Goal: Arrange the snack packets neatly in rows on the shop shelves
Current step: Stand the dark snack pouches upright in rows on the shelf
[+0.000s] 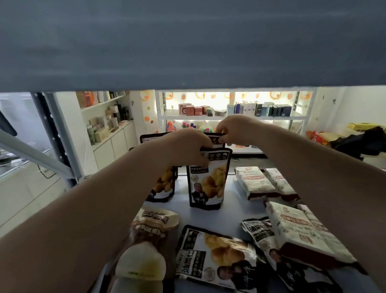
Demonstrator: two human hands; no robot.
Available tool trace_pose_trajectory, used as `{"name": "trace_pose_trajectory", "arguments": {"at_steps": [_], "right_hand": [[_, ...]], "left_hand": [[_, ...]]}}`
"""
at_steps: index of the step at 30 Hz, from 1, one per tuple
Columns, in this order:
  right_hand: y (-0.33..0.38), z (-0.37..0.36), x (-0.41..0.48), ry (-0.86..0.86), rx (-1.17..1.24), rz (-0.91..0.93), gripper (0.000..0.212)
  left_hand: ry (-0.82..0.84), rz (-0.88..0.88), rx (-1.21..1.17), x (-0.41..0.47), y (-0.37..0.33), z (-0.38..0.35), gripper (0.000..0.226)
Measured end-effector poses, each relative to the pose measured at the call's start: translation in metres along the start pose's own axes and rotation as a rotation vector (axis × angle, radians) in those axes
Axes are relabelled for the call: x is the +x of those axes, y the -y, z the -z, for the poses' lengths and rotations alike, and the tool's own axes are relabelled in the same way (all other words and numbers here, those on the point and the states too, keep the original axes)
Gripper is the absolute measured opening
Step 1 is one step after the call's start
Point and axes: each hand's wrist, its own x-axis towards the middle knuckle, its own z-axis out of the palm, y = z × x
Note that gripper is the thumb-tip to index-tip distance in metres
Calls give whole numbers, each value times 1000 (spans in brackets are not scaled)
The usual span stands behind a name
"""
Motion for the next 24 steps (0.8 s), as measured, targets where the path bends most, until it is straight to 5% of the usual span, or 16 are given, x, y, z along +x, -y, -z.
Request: {"name": "trace_pose_trajectory", "arguments": {"at_steps": [15, 19, 24], "right_hand": [[-41, 4, -16, 38, 1, -81, 18], [-35, 14, -14, 92, -18, -78, 23], [-5, 34, 3, -127, 112, -18, 26]], "left_hand": [[-77, 79, -86, 44, -24, -27, 22], [-116, -21, -177, 28, -16, -16, 26], [-294, 94, -160, -25, 43, 25, 30]]}}
